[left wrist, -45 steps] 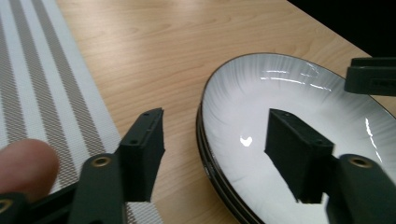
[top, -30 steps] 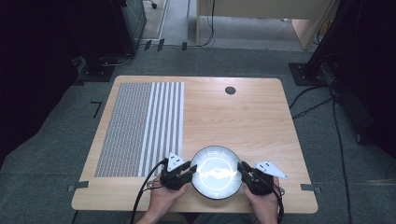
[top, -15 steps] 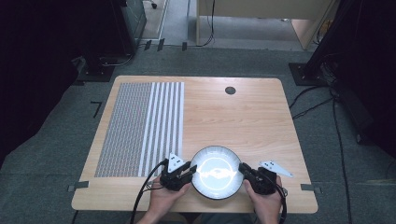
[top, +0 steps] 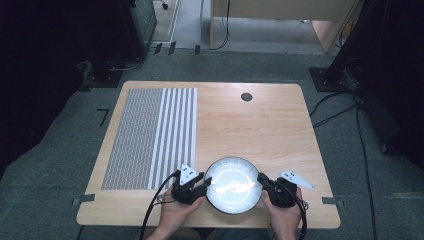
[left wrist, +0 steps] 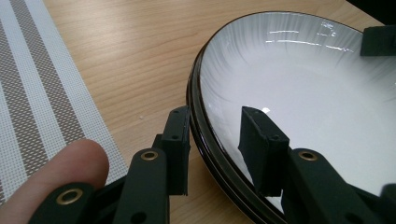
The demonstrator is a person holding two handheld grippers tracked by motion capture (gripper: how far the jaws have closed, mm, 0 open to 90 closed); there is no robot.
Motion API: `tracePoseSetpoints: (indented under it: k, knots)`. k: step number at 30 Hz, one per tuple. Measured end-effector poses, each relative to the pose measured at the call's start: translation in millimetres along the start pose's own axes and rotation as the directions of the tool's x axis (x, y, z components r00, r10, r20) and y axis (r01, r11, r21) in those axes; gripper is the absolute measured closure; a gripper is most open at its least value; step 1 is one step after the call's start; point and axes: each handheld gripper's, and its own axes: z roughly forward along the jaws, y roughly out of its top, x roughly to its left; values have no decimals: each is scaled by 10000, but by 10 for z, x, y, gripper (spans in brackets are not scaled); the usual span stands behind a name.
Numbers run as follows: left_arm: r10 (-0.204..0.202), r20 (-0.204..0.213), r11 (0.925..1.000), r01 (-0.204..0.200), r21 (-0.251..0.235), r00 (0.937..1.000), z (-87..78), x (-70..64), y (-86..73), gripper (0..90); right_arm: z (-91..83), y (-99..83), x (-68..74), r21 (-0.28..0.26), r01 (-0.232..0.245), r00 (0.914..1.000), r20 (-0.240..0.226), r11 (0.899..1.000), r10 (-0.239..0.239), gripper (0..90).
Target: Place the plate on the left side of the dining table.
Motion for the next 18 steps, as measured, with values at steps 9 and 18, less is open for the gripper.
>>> tracePoseSetpoints:
  k: [9, 18]
  knots:
    - [-265, 36, 9992, 266, -290, 9996, -55, 37, 31, 623, -49, 28, -5, -266, -170, 9998, 71, 9995, 172, 892]
    - [-85, 149, 9997, 88, -224, 9999, -17, -55, 39, 599, -133, 24, -42, -461, -297, 9994, 141, 9985, 303, 894]
